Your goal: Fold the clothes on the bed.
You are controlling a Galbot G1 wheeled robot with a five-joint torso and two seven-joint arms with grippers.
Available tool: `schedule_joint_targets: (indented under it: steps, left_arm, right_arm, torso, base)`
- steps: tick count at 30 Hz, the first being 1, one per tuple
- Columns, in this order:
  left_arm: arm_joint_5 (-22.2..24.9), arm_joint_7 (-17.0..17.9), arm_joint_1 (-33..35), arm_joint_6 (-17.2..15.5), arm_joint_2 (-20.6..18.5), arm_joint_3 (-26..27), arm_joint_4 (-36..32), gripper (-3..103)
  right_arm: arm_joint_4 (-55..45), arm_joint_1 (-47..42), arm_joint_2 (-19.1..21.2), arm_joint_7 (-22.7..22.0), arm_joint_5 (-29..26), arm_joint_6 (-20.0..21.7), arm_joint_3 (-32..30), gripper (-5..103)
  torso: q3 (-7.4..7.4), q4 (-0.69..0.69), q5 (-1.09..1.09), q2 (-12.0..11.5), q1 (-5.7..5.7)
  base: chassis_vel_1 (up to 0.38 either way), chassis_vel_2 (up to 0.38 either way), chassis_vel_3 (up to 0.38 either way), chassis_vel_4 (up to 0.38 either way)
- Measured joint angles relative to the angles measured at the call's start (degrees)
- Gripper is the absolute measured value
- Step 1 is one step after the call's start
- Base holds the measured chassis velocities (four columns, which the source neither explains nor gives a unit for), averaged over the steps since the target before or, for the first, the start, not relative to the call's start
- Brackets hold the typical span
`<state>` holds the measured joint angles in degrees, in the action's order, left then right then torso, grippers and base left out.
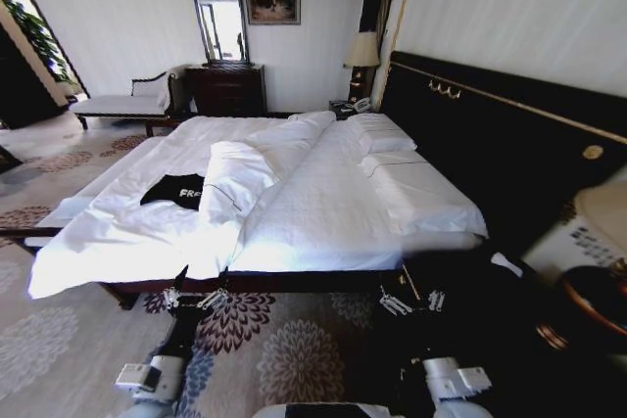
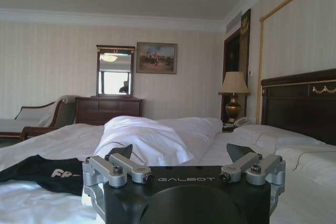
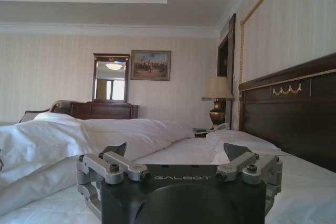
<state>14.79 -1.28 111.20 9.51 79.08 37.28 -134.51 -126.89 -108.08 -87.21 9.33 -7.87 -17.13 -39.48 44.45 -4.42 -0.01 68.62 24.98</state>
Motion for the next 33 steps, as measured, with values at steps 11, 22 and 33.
schedule_joint_targets:
  steps: [11,22,33]
  left_arm:
    - [-0.3,0.8,-0.1,1.4,-0.4,0.3,1.1,100]
    - [-0.2,1.0,-0.8,1.6,-1.2,0.3,1.7,100]
    - [0.3,1.3,-0.6,2.0,-1.8,1.1,1.7,100]
  right_arm:
    - [-0.2,-1.0,-0.4,-0.2,0.4,-0.6,-0.4,100]
    - [0.4,-1.2,-1.8,-0.2,0.6,-1.3,-0.2,100]
    - [0.1,-1.9,-3.0,-0.9,0.0,-1.5,0.9,100]
  torso:
    - [0.0,0.0,0.01,0.0,0.01]
    - [0.0,0.01,0.0,0.0,0.0]
    - [0.02,0.01,0.0,0.0,0.07]
  base:
    - [-0.19,0.199,0.207,-0.202]
    - [-0.205,0.201,0.194,-0.195]
    - [-0.145,0.147,0.149,-0.155]
